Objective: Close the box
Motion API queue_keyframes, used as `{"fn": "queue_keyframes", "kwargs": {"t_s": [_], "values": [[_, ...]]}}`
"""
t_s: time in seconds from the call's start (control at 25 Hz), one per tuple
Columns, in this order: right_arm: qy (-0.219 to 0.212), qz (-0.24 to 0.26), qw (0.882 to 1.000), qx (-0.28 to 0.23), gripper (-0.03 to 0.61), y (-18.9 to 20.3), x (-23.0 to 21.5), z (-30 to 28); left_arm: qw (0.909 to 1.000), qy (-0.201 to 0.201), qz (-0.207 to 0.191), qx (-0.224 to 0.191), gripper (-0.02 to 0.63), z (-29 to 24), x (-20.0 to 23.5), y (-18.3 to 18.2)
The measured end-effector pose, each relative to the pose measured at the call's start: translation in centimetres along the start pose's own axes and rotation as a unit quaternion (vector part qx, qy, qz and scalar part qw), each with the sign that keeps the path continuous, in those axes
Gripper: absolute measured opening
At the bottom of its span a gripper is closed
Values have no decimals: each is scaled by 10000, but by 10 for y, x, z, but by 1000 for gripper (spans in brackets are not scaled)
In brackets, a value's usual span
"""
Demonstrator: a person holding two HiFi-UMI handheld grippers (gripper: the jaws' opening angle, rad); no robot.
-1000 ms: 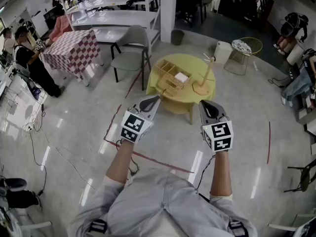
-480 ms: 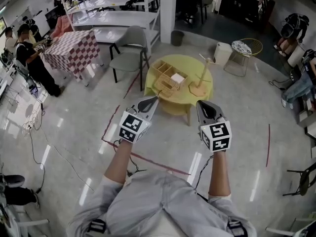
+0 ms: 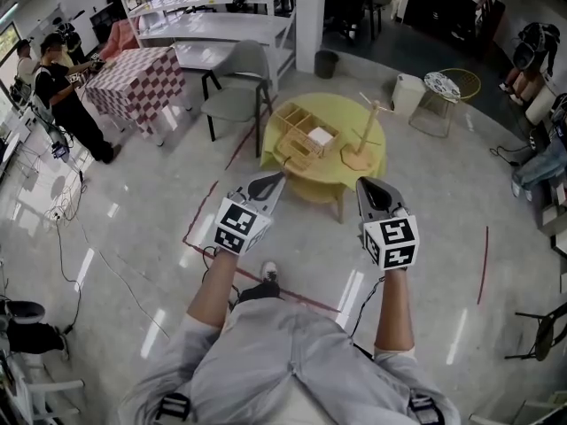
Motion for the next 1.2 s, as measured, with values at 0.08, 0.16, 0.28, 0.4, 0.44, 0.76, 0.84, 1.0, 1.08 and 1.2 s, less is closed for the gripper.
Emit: {"fn": "queue_keyframes", "kwargs": {"t_s": [0.08,0.16,0.28,0.4,0.44,0.76,0.84,1.0,1.08,1.2], "values": [[-24,-27,10000,1,23,2,-3,-3,10000,-6,-8,3,28,-5,1,0],[-54,-90,9999,-41,23,4,-7,-8,10000,-26,-3,9,29,-11,3,2],[-89,-288,9994,-155,23,4,-17,-20,10000,-55,23,9,28,-24,13,5],[-84,-294,9994,-138,23,4,-26,-36,10000,-49,30,1,29,-38,25,7],[-65,-251,9996,-122,23,4,-29,-41,10000,-46,31,5,28,-43,29,7],[-120,-217,9995,-195,23,-3,-50,-98,10000,-22,89,-26,29,-92,76,13],[-119,-224,9995,-174,23,-2,-57,-114,9999,23,98,-47,29,-107,89,14],[-114,-316,9994,-126,23,-7,-70,-153,9999,112,76,-64,29,-137,120,14],[-140,-269,9995,-77,23,-11,-73,-172,9998,169,89,-54,28,-151,137,13],[-104,-26,9999,-14,23,-14,-77,-199,9995,276,133,-4,29,-171,160,18]]}}
Point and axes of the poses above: the fingertips, and each gripper's own axes: z backward along the fingers, x to its left, y out of its underside, the point moved 4 cm from there along z, backward along the fingers, and after that the axes turned 2 degrees about y, right-handed, at the moved point
